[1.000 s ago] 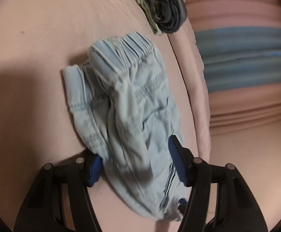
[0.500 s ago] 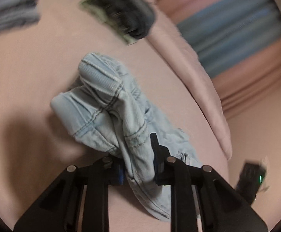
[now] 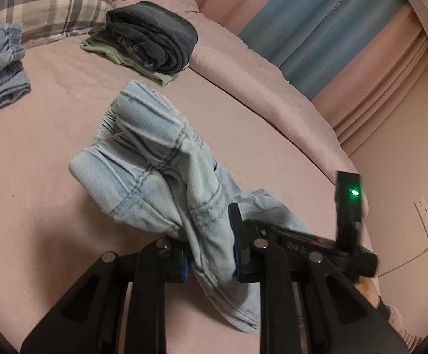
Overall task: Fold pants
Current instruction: 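Lift the waistband and fold it over the legs with the left tool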
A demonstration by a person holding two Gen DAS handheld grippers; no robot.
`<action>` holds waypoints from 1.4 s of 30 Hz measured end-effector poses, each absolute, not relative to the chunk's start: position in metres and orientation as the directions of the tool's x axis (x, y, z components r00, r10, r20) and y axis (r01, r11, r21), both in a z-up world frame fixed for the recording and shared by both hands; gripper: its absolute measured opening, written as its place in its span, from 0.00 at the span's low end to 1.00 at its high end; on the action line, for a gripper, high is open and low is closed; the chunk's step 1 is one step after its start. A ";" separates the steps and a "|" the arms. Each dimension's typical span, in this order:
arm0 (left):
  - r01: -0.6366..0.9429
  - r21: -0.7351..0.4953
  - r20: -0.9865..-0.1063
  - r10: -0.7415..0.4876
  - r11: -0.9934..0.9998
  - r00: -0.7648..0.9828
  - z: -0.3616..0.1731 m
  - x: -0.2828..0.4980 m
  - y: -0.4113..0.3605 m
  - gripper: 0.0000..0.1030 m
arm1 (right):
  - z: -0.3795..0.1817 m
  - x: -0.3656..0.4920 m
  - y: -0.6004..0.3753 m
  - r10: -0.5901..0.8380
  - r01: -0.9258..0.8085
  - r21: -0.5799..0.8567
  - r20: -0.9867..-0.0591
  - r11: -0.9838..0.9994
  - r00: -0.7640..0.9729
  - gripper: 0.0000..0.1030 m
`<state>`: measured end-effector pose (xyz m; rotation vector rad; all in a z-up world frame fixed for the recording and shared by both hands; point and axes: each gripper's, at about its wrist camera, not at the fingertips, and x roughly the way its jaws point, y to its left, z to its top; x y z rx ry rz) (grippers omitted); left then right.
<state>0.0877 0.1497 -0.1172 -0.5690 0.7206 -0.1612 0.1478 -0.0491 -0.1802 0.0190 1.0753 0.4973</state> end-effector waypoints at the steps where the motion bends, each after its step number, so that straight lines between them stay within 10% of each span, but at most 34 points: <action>1: -0.049 -0.537 -0.580 -0.326 0.842 0.747 -0.116 0.089 0.147 0.20 | -0.177 0.140 -0.053 0.427 -0.385 0.285 -0.829 0.878 0.361 0.19; 23: 0.041 -0.340 -0.601 -0.251 0.939 0.759 -0.090 0.079 0.096 0.20 | -0.171 0.038 -0.075 0.561 -0.440 0.419 -0.784 0.795 0.267 0.20; 42: 0.211 -0.215 -0.615 -0.300 0.954 0.729 -0.076 0.081 0.033 0.20 | -0.189 0.036 -0.201 0.617 -0.109 0.634 -0.677 0.766 0.401 0.25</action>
